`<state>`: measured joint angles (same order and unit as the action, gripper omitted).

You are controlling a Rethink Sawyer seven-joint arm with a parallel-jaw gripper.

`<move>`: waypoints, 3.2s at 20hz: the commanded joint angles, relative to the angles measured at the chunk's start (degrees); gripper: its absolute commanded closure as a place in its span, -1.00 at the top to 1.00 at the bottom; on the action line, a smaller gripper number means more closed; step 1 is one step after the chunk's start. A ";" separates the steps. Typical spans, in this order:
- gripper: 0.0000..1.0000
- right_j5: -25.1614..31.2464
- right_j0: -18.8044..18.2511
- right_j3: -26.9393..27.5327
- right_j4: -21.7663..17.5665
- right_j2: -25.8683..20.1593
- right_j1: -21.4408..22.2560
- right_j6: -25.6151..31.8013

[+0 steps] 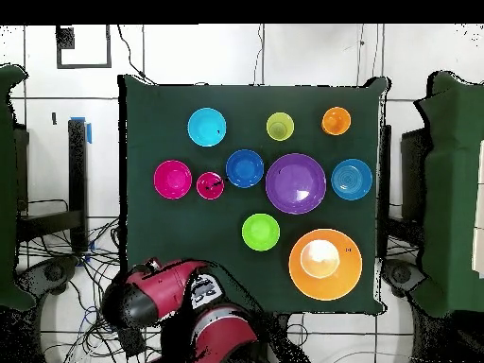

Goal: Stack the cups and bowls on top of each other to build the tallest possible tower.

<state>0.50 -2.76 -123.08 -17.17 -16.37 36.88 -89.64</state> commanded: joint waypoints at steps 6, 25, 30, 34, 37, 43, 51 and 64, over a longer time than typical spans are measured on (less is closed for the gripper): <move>1.00 10.47 -3.42 10.20 -5.09 -2.40 -1.78 1.24; 1.00 22.10 -6.29 17.15 -4.34 -8.14 -1.08 4.31; 1.00 24.59 -6.13 19.34 -4.04 -8.90 -1.14 4.01; 1.00 27.44 -6.23 21.58 -3.75 -9.64 -1.39 4.47; 1.00 29.83 -6.58 23.81 -3.90 -10.63 -2.17 5.83; 1.00 31.07 -7.22 27.82 -5.37 -12.12 -4.16 7.60; 1.00 33.77 -9.92 31.41 -6.36 -14.90 -7.97 11.21; 1.00 30.60 -13.39 33.09 -11.08 -16.62 -13.43 10.79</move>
<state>28.51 -14.84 -92.54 -21.74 -30.68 26.78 -89.64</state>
